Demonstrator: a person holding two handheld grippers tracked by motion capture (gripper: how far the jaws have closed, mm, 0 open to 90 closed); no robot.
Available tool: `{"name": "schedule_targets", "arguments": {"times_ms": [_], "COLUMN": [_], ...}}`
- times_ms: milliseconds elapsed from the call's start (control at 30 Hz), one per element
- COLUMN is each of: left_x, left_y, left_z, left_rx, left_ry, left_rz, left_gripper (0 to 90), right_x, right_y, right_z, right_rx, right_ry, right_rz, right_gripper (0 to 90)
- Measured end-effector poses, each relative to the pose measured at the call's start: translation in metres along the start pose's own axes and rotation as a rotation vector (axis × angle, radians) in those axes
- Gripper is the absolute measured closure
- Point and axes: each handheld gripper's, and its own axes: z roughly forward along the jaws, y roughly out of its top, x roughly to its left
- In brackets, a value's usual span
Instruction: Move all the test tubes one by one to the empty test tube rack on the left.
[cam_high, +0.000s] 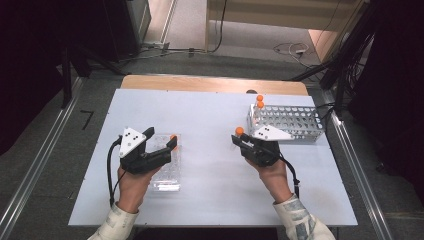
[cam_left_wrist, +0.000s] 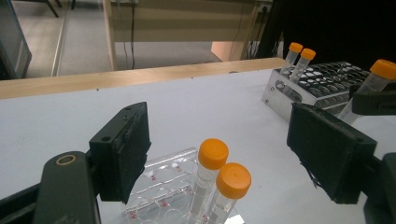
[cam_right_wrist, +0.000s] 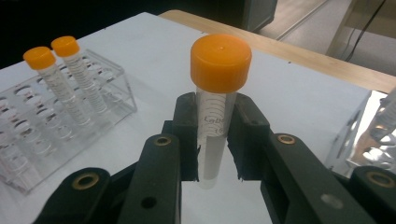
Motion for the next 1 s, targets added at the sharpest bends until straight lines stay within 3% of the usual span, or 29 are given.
{"name": "schedule_targets", "arguments": {"times_ms": [1000], "left_x": [-0.014], "left_y": [0.0], "left_z": [-0.001], "left_rx": [0.008], "left_ry": [-0.048], "left_rz": [0.022], "left_gripper": [20.9], "right_x": [0.048], "right_y": [-0.008], "right_z": [0.022], "right_rx": [0.047], "right_ry": [0.123], "right_rz": [-0.067], "right_gripper": [71.9]}}
